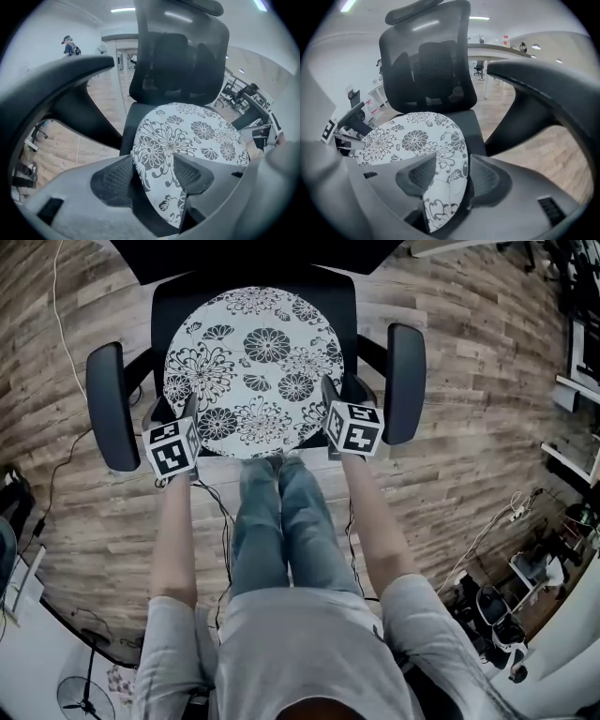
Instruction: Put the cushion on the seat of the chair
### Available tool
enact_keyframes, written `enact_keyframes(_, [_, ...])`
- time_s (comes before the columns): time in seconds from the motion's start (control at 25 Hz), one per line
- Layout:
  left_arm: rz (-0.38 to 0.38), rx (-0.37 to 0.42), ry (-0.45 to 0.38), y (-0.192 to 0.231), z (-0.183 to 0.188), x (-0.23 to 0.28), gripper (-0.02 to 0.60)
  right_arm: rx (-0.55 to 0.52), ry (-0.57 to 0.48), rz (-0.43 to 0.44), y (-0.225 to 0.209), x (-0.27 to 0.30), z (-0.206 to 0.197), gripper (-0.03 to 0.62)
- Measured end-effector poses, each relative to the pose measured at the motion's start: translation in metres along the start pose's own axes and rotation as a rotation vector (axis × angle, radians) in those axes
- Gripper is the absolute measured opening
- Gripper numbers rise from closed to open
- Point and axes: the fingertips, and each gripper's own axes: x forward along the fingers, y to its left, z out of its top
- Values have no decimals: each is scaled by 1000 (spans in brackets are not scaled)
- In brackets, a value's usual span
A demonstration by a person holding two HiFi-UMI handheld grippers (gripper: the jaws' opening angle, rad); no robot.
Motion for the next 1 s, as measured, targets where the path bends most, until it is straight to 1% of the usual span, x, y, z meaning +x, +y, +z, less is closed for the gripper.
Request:
enact_keyframes(0.12, [35, 18, -39, 1, 5, -11, 245, -26, -28, 21, 6, -10, 1, 195])
enact_keyframes(0.2, [56, 25, -75, 0, 9, -19, 245, -53, -46, 49, 15, -17, 2, 173])
enact_keyframes(0.28, [57, 31, -106, -4, 12, -29, 244, -84, -60, 75, 24, -26, 3, 69])
enact_keyframes(0.32, [55, 37, -119, -7, 14, -33, 241, -99, -64, 89, 30, -30, 4, 32])
enact_keyframes(0.36, [57, 47, -130, -9, 15, -39, 213, -113, -67, 105, 35, -34, 5, 26])
enact_keyframes(0.44, [76, 76, -150, -12, 17, -51, 61, -141, -70, 132, 45, -43, 6, 18])
enact_keyframes(0.48, [77, 85, -163, -15, 19, -57, 32, -155, -74, 142, 50, -48, 6, 18])
enact_keyframes(0.6, [45, 75, -210, -26, 23, -77, 17, -190, -97, 169, 59, -64, 11, 18])
enact_keyframes(0.76, [-11, 56, -282, -42, 29, -108, 11, -194, -154, 200, 68, -90, 26, 18])
enact_keyframes(0.88, [-54, 78, -334, -58, 31, -134, 11, -203, -193, 216, 73, -113, 36, 18])
enact_keyframes(1.0, [-68, 89, -373, -69, 31, -160, 11, -220, -232, 233, 80, -137, 44, 18])
